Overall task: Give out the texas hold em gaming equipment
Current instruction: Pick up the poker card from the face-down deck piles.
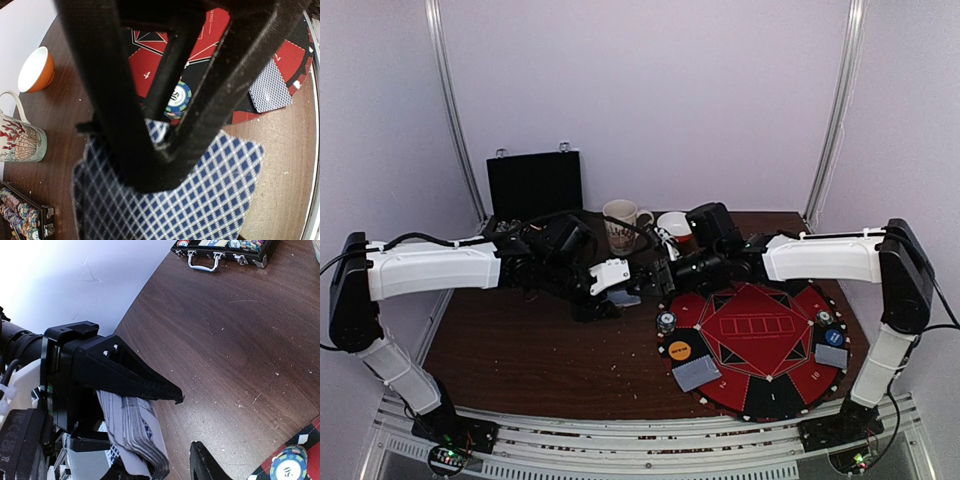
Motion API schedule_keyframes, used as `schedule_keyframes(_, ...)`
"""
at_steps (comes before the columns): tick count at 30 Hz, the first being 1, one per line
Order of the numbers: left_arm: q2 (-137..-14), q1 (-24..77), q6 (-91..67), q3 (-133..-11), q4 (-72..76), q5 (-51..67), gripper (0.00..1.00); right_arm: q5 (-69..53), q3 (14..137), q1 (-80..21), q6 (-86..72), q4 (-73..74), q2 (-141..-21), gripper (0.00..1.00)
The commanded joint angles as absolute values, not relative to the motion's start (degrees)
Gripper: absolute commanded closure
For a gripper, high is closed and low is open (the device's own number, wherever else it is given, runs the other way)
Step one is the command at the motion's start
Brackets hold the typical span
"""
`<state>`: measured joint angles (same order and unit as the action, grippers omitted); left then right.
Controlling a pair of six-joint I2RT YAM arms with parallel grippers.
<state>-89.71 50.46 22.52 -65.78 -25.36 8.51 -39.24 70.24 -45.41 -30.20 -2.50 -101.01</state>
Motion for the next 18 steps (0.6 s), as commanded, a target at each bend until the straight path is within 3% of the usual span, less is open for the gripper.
schedule_keyframes(1,-89.69,50.36,22.41,-66.24,-23.26,8.92,0.51,-36.22,72.79,-45.3,-27.76,4.01,-98.5,0.66)
schedule_keyframes(6,-89.73,50.36,22.41,-66.27,-23.22,8.66,0.51,-36.02,75.37,-45.28,-26.68,8.41,-98.6,0.78)
schedule_keyframes(18,-89.82,50.38,22.41,-66.27,-23.29,8.86,0.51,-33.03,79.84,-45.21,-22.22,18.69,-97.88,0.88)
